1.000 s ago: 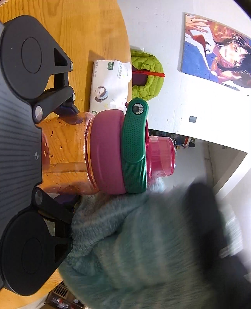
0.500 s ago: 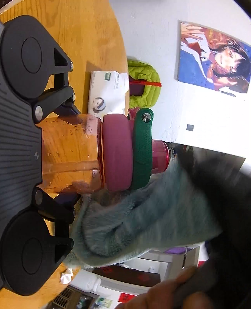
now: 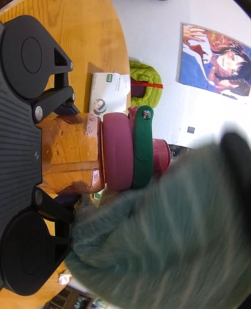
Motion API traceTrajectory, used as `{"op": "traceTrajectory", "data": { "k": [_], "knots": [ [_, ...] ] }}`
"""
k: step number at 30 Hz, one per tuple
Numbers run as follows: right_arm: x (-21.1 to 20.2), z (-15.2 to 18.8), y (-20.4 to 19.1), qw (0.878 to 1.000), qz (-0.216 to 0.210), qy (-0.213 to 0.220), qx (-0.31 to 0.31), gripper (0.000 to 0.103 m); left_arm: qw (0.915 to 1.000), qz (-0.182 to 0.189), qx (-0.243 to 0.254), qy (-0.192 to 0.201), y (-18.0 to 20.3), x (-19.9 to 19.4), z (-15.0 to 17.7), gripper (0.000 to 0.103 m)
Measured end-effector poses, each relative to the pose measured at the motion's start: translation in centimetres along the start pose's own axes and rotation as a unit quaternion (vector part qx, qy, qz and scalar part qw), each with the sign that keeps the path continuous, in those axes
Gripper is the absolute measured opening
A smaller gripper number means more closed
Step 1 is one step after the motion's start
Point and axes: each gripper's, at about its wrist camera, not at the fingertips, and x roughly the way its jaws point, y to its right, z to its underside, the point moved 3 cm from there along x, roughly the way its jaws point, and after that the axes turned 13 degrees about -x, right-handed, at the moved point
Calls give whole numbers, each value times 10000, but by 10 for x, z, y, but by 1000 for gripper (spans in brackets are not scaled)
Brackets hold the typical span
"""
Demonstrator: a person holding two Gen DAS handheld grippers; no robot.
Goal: Clean container
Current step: 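Hold the bottle with the left tool while the right tool wipes the towel over the lid, then lower the bottle with the left tool while the right tool pulls the towel away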
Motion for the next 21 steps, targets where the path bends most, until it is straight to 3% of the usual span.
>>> {"op": "traceTrajectory", "data": {
  "k": [3, 7, 9, 13, 16, 21],
  "knots": [
    [26, -5, -10, 9989, 285, -189, -327, 8, 9997, -1, 243, 49, 7, -2, 4, 72],
    [48, -13, 5, 9861, 1442, -378, -739, 8, 9997, 12, 258, 48, 6, -1, 4, 73],
    [52, -14, 25, 9812, 1764, -515, -596, 8, 9999, 18, 134, 21, 2, 0, 2, 73],
    [54, 3, 71, 9783, 1872, -882, 71, 8, 9998, 28, -174, -47, -7, 1, -2, 73],
    [41, 24, 85, 9775, 1833, -993, 310, 8, 9993, 35, -374, -73, -12, 2, -4, 73],
    [-8, 32, 85, 9769, 2032, -552, 367, 9, 9954, 79, -948, -59, -25, 7, -7, 72]
  ]
}}
